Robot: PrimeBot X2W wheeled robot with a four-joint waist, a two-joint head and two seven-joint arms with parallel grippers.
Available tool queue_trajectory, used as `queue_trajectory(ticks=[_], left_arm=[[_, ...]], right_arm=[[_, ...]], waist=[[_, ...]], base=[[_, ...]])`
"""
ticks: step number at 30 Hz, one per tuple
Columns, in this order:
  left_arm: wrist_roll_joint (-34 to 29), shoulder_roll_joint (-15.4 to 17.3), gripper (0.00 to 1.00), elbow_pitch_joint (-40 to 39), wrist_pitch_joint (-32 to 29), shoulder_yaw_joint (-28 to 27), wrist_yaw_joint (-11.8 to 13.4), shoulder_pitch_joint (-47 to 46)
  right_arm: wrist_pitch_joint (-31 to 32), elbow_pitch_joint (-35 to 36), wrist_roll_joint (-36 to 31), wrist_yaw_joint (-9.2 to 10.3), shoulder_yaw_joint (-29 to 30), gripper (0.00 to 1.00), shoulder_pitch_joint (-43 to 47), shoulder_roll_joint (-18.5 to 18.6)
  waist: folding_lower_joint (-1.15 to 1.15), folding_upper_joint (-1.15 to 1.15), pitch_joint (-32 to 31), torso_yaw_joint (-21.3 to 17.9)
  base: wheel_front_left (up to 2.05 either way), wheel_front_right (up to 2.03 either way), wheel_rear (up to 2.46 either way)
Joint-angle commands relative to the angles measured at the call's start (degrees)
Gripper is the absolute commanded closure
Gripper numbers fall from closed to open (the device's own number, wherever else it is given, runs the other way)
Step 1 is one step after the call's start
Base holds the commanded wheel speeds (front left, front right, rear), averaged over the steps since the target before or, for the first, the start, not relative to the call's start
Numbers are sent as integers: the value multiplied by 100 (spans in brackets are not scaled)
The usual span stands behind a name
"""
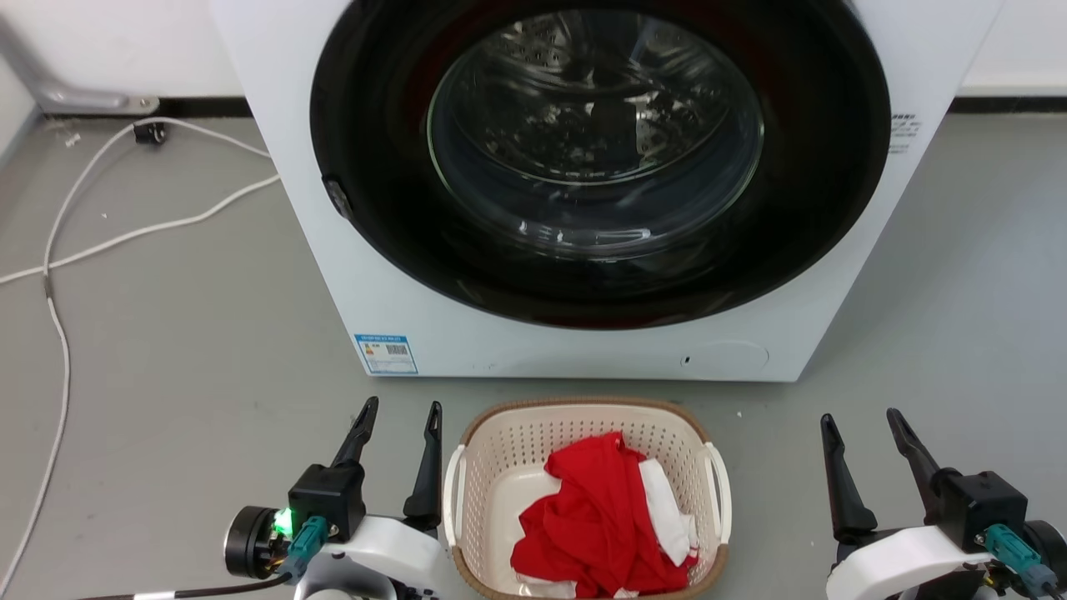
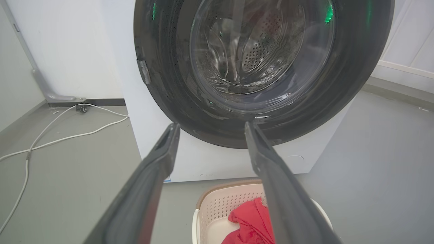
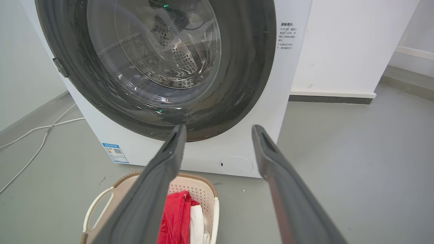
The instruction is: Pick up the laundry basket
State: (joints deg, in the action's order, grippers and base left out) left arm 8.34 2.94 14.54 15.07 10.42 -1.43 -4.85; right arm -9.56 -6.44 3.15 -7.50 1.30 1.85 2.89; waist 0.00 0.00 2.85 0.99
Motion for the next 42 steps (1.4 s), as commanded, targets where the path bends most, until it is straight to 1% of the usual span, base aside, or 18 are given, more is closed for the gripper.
queue_trajectory(ticks=[1, 7, 15, 19, 24, 30, 32, 35, 36, 40, 42], left_arm=[[26, -7, 0, 54, 16, 11, 31, -63], [159, -6, 0, 555, 15, 81, 34, -297], [331, -6, 0, 1542, 15, 74, -147, -1080], [424, -6, 0, 2170, 15, 29, -283, -1595], [629, 51, 0, 3065, -8, -29, -458, -2264], [966, 186, 0, 4022, -295, 22, -583, -3117], [1126, 271, 0, 4373, -487, 129, -602, -3455], [1348, 319, 0, 4575, -706, 335, -605, -3720], [1633, 458, 0, 4723, -958, 642, -606, -3972], [1863, 559, 0, 4773, -1105, 954, -607, -4205], [1920, 581, 0, 4786, -1153, 1039, -607, -4249]], right_arm=[[-33, -49, 9, 2, 4, 0, -92, -2], [-75, -484, 19, 2, 14, 0, -309, -2], [-178, -1322, 128, 2, -59, 0, -947, -3], [-253, -1885, 223, 3, -123, 0, -1344, 1], [-318, -2752, 310, 3, -244, 0, -1950, -2], [-391, -3772, 506, 2, -540, 0, -2845, -1], [-416, -4252, 668, 3, -743, 0, -3326, -1], [-424, -4710, 822, 3, -920, 0, -3750, -1], [-419, -5213, 1094, 2, -1201, 0, -4267, -2], [-367, -5637, 1358, 2, -1442, 0, -4681, -2], [-366, -5726, 1406, 3, -1488, 0, -4770, -2]], waist=[[0, 0, 165, -6], [0, 0, 858, -49], [0, 0, 1963, -102], [0, 0, 2412, -121], [0, 0, 2894, -181], [0, 0, 3402, -250], [0, 0, 3571, -279], [0, 0, 3706, -290], [0, 0, 3880, -309], [0, 0, 4031, -308], [0, 0, 4071, -306]], base=[[0, 0, 0], [0, 0, 0], [0, 0, 0], [0, 0, 0], [0, 0, 0], [0, 0, 0], [0, 0, 0], [0, 0, 0], [0, 0, 0], [0, 0, 0], [0, 0, 0]])
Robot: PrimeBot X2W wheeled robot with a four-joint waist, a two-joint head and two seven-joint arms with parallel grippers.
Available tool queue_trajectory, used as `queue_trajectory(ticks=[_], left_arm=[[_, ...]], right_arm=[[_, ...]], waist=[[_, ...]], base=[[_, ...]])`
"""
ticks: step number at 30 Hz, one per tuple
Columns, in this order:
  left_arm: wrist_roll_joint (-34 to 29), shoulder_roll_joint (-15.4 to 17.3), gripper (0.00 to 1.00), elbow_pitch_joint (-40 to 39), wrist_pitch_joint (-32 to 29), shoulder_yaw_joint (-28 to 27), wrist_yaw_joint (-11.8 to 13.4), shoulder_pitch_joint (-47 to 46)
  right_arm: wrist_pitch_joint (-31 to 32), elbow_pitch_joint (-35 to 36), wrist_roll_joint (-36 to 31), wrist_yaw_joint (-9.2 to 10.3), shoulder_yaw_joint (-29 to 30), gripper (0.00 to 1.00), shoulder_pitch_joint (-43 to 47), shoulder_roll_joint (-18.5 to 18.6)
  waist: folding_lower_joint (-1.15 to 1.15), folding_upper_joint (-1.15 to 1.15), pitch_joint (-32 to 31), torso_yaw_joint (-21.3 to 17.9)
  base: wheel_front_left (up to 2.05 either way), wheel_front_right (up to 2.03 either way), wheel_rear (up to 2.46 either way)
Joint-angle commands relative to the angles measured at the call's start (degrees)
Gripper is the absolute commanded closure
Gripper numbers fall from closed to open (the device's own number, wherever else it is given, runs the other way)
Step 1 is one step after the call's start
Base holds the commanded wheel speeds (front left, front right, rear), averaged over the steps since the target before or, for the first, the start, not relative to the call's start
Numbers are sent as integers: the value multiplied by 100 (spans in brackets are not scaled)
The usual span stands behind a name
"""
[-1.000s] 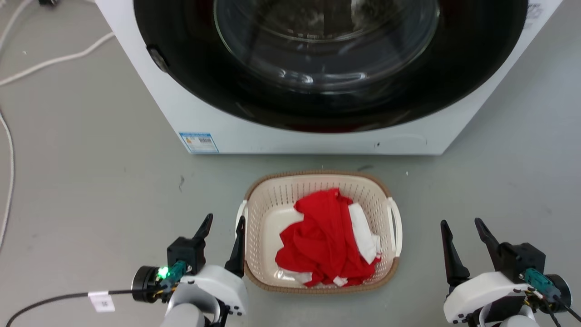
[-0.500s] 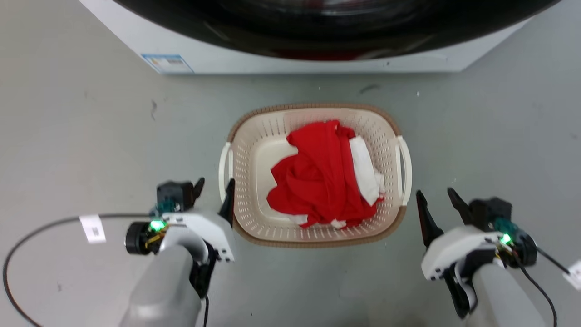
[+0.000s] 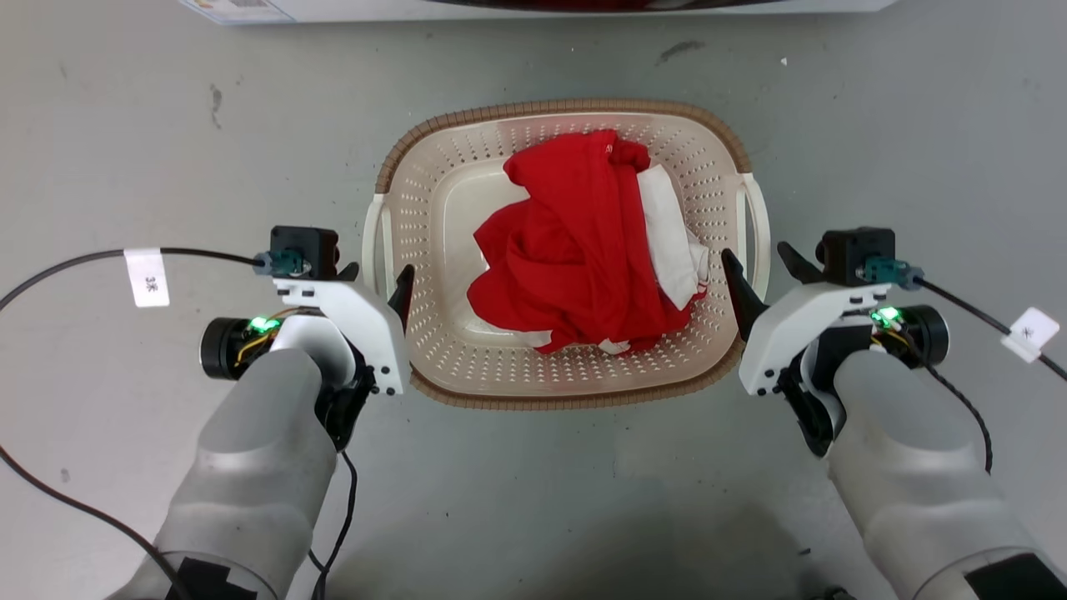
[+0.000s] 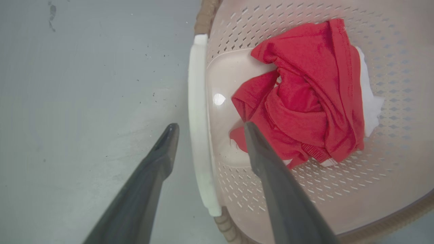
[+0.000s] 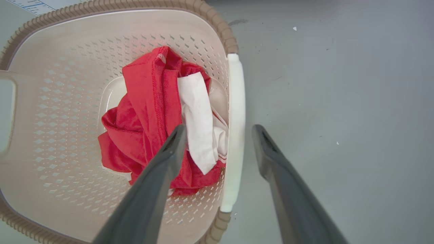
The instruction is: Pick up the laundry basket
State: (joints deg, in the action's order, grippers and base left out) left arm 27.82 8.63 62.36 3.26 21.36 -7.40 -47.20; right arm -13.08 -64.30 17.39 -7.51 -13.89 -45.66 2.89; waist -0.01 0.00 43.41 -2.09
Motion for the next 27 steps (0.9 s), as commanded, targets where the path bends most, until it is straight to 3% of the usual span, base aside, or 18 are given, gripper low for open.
queue_trajectory(ticks=[1, 21, 22, 23, 24, 25, 27], left_arm=[[41, 41, 0, 15, -5, 8, -11, -58], [1050, 276, 0, 389, -251, 752, -12, -848], [1078, 282, 51, 391, -268, 797, -12, -876], [1139, 277, 100, 389, -310, 835, -12, -883], [1188, 272, 100, 380, -335, 870, -12, -882], [1228, 273, 100, 366, -357, 915, -12, -891], [1316, 297, 100, 351, -349, 984, -3, -905]], right_arm=[[4, -31, 13, 4, -26, 0, -110, -2], [399, -606, 909, 3, -1147, 0, -988, -1], [425, -626, 965, 4, -1164, 42, -1009, -1], [440, -642, 1000, 3, -1186, 68, -1045, -1], [431, -656, 1013, 3, -1216, 89, -1075, -2], [465, -666, 1046, 3, -1256, 100, -1090, -2], [500, -664, 1122, -2, -1336, 100, -1108, -12]], waist=[[1, 0, 54, 4], [1, 0, 710, -76], [1, 0, 723, -70], [1, 0, 734, -66], [1, 0, 742, -64], [1, 0, 747, -57], [1, 0, 752, -48]], base=[[0, 0, 0], [0, 0, 0], [0, 0, 0], [0, 0, 0], [0, 0, 0], [0, 0, 0], [0, 0, 0]])
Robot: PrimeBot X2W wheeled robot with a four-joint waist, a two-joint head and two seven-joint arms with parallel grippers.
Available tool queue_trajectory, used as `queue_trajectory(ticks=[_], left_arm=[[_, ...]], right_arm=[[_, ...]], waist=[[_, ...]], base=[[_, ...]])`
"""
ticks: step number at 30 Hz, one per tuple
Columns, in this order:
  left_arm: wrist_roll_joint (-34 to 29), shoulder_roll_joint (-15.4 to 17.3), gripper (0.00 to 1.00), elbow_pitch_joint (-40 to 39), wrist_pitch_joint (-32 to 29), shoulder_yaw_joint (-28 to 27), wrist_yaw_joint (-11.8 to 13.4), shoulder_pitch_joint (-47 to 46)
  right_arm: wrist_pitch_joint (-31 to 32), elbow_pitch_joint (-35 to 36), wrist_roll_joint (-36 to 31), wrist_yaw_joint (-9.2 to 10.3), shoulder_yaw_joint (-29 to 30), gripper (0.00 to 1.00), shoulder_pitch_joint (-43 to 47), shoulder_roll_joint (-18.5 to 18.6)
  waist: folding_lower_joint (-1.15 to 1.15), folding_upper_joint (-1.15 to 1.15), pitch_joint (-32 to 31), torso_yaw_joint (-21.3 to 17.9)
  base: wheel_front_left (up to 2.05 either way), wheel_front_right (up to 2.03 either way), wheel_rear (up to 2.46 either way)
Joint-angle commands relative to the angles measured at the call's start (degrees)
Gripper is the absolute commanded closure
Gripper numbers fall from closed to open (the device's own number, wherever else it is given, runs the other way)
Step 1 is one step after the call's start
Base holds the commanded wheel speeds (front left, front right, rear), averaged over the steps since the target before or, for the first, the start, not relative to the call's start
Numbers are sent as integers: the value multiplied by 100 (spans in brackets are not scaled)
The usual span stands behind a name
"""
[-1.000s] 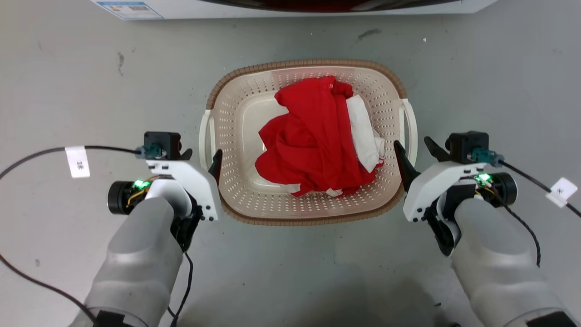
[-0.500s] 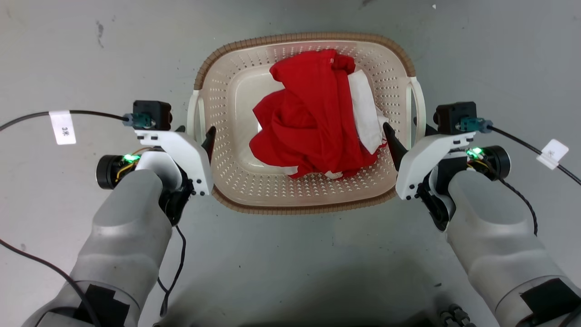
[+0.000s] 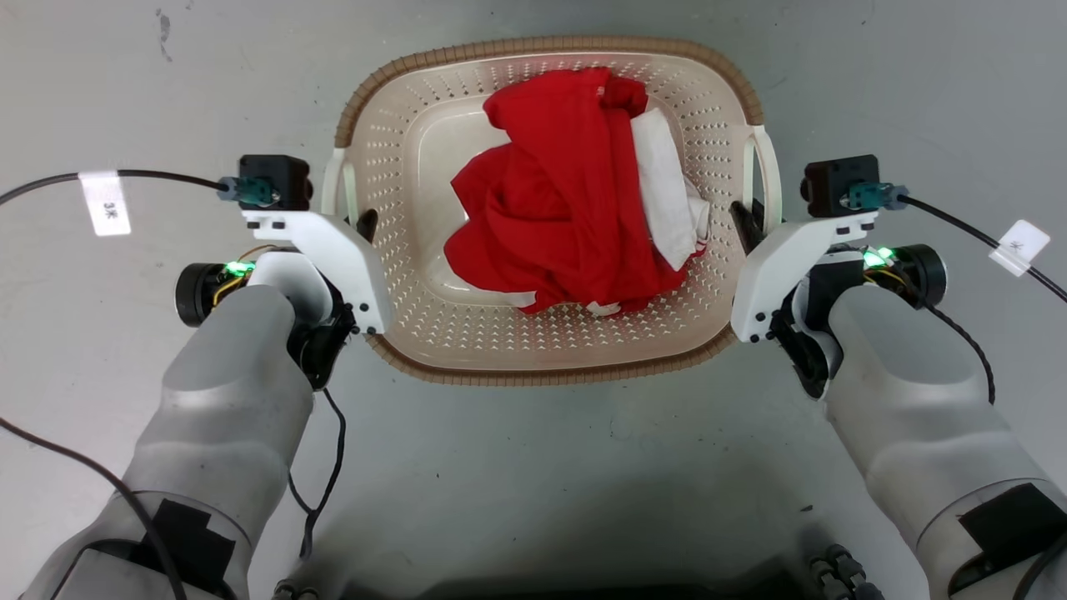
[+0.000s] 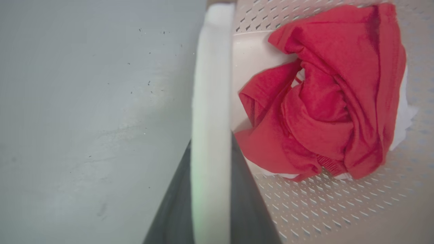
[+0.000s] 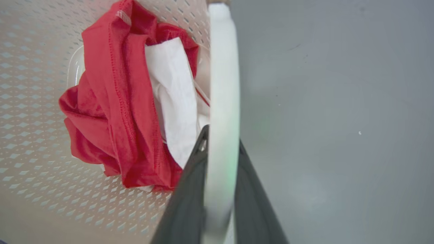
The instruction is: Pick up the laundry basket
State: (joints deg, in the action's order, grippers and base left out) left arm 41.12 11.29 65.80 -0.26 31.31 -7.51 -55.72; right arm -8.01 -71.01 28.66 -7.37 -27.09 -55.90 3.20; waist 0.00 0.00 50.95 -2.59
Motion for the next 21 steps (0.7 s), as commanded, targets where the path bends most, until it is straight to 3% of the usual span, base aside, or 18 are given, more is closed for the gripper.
queue_trajectory(ticks=[1, 12, 21], left_arm=[[36, 6, 100, -8, -8, 33, 8, -50], [654, -35, 100, -166, -294, 452, -6, 120], [1112, -117, 100, -119, -598, 765, -9, 260]], right_arm=[[21, 7, 33, -22, -49, 100, -93, -61], [203, -85, 357, -25, -347, 100, 17, -67], [708, -183, 597, -26, -505, 100, 213, -41]], waist=[[0, 0, -3, 3], [0, 0, -246, 20], [0, 0, -986, 45]], base=[[0, 0, 0], [0, 0, 0], [0, 0, 0]])
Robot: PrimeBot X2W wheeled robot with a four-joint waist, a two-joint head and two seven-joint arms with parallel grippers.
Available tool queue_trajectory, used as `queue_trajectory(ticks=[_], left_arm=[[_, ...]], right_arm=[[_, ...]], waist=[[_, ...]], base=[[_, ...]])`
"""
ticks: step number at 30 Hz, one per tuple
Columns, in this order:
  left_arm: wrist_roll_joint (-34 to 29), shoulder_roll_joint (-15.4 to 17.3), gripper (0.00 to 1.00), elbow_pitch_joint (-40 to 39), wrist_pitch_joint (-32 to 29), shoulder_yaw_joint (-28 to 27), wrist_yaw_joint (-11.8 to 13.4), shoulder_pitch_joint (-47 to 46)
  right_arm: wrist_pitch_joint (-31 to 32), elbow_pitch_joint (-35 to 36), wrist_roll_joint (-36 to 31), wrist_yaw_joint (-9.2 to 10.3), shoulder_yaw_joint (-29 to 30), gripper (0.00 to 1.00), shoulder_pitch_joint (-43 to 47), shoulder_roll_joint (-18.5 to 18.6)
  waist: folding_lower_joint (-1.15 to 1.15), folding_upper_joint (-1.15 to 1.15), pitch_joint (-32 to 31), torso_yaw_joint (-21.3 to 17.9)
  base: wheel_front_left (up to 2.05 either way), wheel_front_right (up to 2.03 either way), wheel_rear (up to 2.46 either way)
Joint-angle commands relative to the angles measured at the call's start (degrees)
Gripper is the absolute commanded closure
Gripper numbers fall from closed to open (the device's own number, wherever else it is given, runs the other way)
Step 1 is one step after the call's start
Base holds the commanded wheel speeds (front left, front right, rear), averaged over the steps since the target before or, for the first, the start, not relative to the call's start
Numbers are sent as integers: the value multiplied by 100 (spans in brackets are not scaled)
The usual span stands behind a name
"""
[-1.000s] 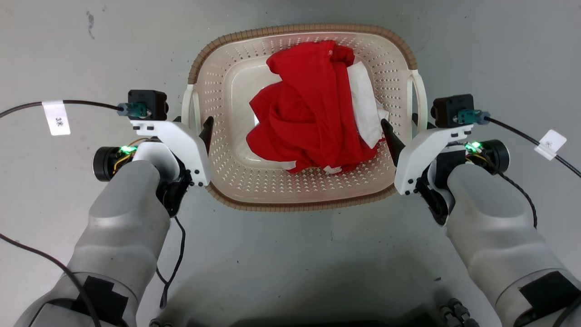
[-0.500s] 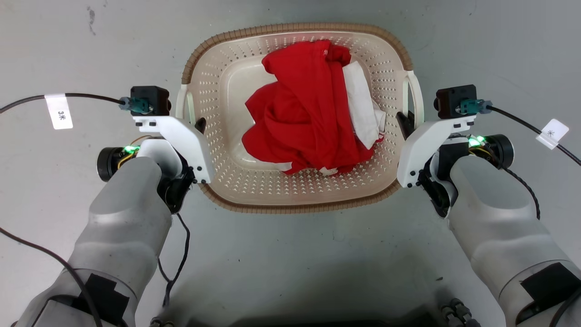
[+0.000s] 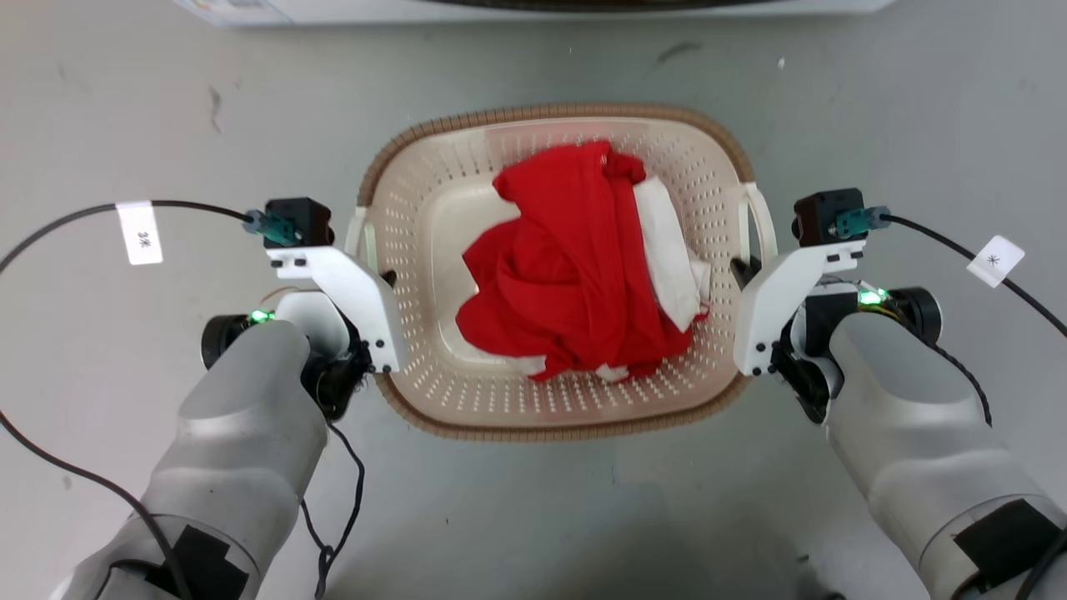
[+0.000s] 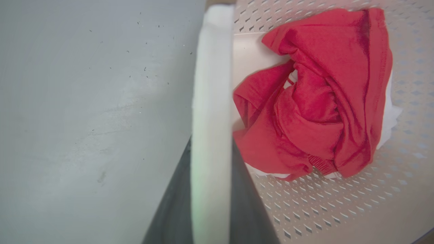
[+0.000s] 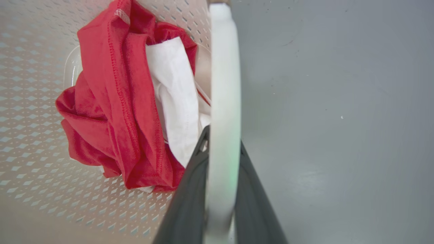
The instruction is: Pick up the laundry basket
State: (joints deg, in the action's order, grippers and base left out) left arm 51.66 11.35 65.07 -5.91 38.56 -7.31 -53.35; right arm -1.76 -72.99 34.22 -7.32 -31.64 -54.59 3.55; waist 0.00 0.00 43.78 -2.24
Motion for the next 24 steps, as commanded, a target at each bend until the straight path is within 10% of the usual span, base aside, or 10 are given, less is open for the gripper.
queue_trajectory(ticks=[1, 24], left_arm=[[93, -127, 100, -35, -48, 79, -28, 44], [990, -203, 100, 174, -1465, 657, -36, 641]], right_arm=[[160, 5, 62, -30, -69, 100, 117, -64], [1858, 55, 774, -25, -523, 100, 867, 221]], waist=[[0, 0, -384, 13], [0, 0, -2837, 104]], base=[[0, 0, 0], [0, 0, 0]])
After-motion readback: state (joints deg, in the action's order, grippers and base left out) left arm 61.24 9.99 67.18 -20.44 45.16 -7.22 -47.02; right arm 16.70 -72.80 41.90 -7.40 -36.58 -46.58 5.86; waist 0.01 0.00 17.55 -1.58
